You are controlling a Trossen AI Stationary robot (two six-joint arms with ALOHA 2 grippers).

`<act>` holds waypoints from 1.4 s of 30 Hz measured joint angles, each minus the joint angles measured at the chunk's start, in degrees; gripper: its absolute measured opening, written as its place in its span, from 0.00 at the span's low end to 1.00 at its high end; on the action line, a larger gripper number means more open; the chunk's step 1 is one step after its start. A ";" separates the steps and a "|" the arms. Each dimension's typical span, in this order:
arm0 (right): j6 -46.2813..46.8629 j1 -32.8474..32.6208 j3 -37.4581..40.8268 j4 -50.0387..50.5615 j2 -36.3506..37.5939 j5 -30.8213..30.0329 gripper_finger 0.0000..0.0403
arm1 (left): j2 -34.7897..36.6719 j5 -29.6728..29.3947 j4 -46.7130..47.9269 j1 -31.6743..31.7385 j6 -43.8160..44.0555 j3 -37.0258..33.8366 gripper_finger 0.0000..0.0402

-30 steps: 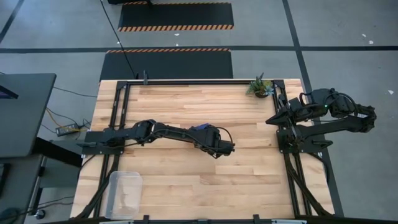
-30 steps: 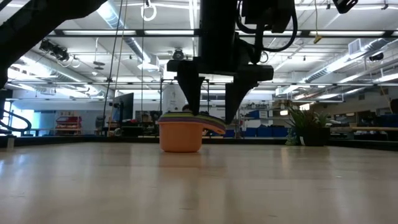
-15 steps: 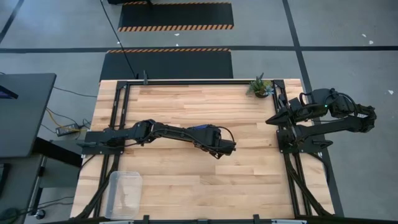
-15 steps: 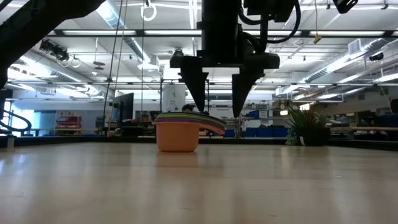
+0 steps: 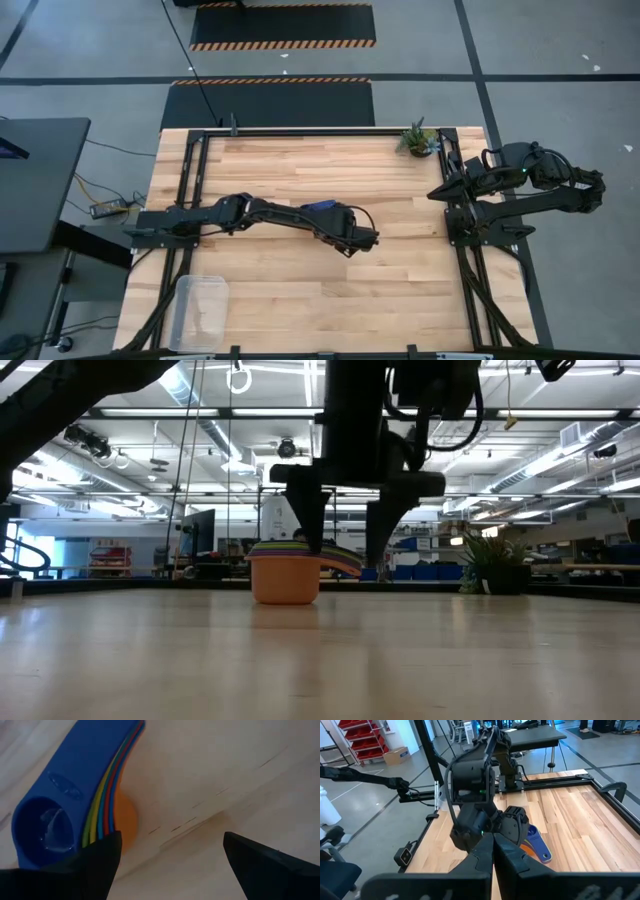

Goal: Nest measuring cups in basket
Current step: Put the stacked measuring cups into the transparent bin

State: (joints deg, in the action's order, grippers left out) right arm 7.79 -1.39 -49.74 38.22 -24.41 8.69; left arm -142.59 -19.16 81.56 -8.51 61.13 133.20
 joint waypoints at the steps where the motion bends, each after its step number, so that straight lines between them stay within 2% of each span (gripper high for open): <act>1: 0.00 0.02 0.00 0.00 0.01 0.00 0.04 | -0.02 0.21 -0.05 0.00 0.04 -0.44 0.88; 6: 0.00 0.01 0.00 -0.02 0.01 -0.01 0.04 | 0.03 1.18 0.26 0.11 0.04 -1.54 0.88; 18: 0.00 0.00 0.00 -0.01 0.01 -0.01 0.04 | 0.05 -2.59 5.21 0.11 -1.80 -1.54 0.88; 25: 0.00 0.01 0.00 0.00 0.01 0.00 0.04 | 0.63 -2.21 5.52 0.11 -1.75 -1.53 0.88; 31: 0.00 0.00 0.00 -0.02 -0.01 0.00 0.04 | 1.41 -4.51 8.41 0.12 -1.97 0.63 0.88; 42: 0.00 0.00 0.00 -0.04 -0.01 0.00 0.04 | 1.27 -4.04 8.46 2.85 -4.20 -0.49 0.88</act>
State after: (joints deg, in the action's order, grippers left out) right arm 7.79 -1.39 -49.74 38.17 -24.43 8.69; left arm -141.32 -23.20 90.02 -5.66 56.93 132.70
